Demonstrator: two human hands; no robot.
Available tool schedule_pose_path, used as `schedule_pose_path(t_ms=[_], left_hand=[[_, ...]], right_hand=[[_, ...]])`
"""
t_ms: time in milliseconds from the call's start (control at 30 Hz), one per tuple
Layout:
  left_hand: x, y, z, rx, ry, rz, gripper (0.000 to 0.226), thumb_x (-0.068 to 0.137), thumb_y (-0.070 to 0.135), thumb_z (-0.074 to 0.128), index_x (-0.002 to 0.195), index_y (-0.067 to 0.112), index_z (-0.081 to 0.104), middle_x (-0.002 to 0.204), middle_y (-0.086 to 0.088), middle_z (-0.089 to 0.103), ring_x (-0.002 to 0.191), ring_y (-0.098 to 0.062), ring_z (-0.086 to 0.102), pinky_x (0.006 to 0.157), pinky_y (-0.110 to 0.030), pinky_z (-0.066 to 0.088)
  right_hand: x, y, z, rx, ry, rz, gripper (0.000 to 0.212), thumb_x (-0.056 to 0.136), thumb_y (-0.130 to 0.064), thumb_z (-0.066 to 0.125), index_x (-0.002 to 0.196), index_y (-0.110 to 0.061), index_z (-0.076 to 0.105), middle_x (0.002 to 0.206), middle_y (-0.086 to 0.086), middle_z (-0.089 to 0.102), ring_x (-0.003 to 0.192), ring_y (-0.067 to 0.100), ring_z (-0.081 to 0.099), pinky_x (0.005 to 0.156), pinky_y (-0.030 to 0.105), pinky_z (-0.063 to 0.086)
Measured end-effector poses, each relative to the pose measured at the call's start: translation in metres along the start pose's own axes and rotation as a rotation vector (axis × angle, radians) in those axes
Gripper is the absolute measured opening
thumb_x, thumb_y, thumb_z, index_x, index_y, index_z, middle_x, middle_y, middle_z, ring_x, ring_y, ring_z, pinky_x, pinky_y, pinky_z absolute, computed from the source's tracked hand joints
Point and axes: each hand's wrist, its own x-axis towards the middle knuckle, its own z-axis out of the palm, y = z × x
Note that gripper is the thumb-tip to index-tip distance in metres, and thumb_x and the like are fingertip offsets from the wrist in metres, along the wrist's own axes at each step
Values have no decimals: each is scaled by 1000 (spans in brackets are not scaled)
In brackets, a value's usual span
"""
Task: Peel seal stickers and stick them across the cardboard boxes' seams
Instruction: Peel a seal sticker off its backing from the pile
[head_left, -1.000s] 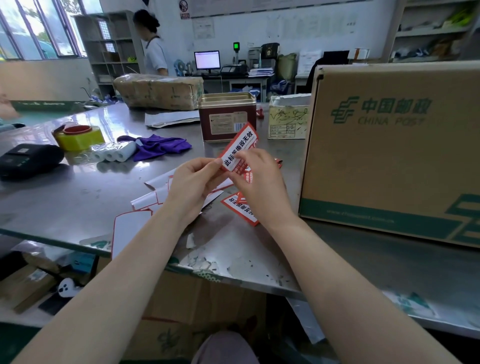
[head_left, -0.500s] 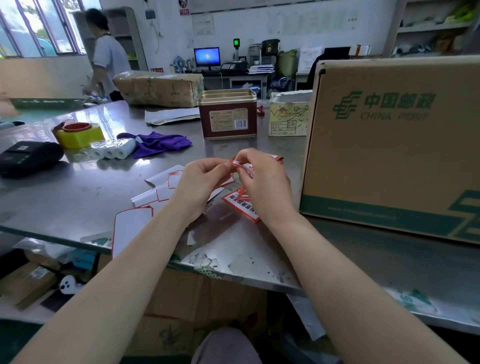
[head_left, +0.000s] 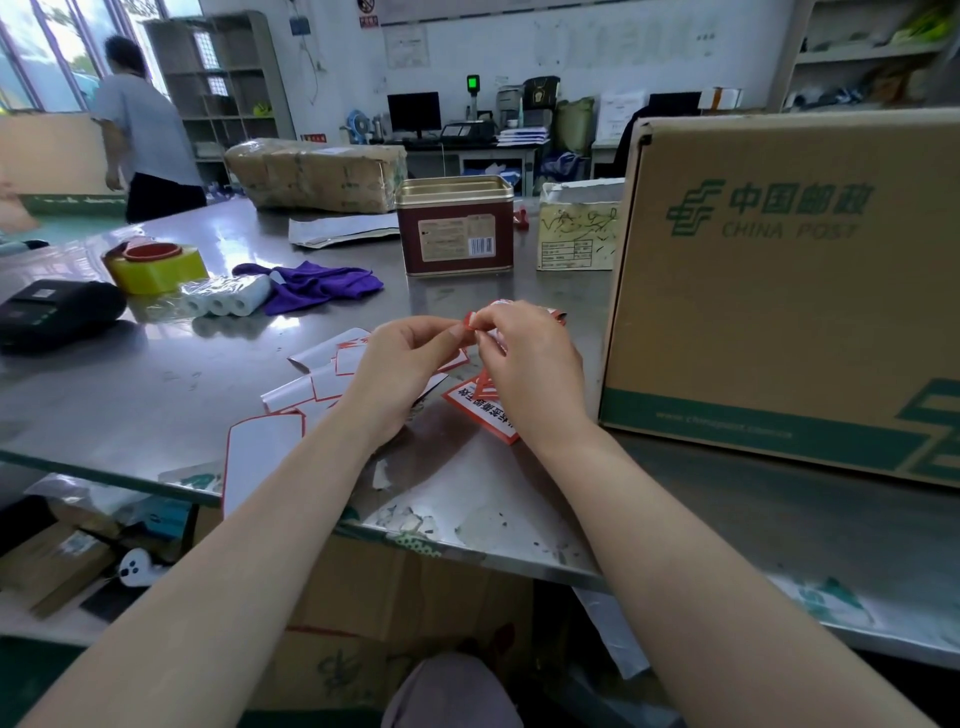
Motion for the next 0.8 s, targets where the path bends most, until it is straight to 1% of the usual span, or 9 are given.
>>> schedule_pose_path(t_ms=[67, 167, 367, 467, 567, 633, 700, 800], left_hand=[[-1, 0, 0, 14, 3, 11, 19, 93, 20, 57, 87, 29, 72, 93, 8, 73, 98, -10, 66, 93, -26, 48], [-1, 0, -1, 19, 3, 14, 17, 92, 19, 57, 89, 25, 72, 92, 7, 74, 95, -9, 66, 90, -24, 48], [-2, 2, 1, 19, 14, 20, 16, 90, 16, 59, 85, 23, 72, 88, 5, 74, 84, -5, 66, 78, -15, 49], [-2, 3, 1, 37, 19, 18, 16, 91, 17, 59, 86, 23, 72, 89, 4, 73, 86, -6, 66, 78, -15, 49], [-2, 4, 1, 72, 39, 12, 14, 91, 17, 59, 94, 18, 73, 91, 5, 73, 87, -4, 65, 75, -12, 46], [-2, 3, 1, 99, 57, 20, 15, 91, 18, 59, 97, 16, 73, 91, 5, 72, 85, 1, 64, 71, -7, 46], [-2, 3, 1, 109, 69, 37, 14, 90, 17, 60, 95, 16, 73, 88, 7, 72, 76, 8, 63, 65, -1, 44], [-1, 2, 2, 133, 85, 54, 14, 90, 16, 60, 94, 16, 73, 85, 7, 70, 68, 14, 59, 61, 1, 41]], right_hand=[[0, 1, 1, -5, 11, 10, 18, 93, -17, 53, 102, -17, 68, 100, 1, 67, 94, 15, 58, 73, 27, 45], [0, 1, 1, -16, -2, 26, 20, 94, -17, 52, 103, -16, 69, 100, 2, 67, 95, 17, 58, 75, 29, 46], [1, 1, 0, -9, -19, 45, 20, 94, -18, 50, 102, -16, 68, 102, 2, 66, 97, 17, 57, 78, 33, 49], [1, 1, 0, -10, -24, 48, 20, 94, -18, 49, 103, -16, 68, 102, 2, 65, 97, 17, 57, 78, 33, 49], [1, 0, 0, -4, -22, 47, 20, 94, -17, 49, 102, -15, 67, 102, 3, 65, 95, 17, 57, 77, 32, 49], [1, 0, 0, -14, -28, 41, 19, 94, -17, 49, 101, -15, 67, 100, 3, 65, 94, 16, 56, 75, 31, 49], [0, 0, -1, -6, -44, 40, 19, 94, -16, 49, 101, -15, 67, 101, 3, 64, 94, 16, 56, 72, 27, 44], [1, 0, -2, -2, -71, 54, 20, 95, -17, 48, 102, -14, 66, 103, 3, 64, 94, 16, 55, 71, 25, 40]])
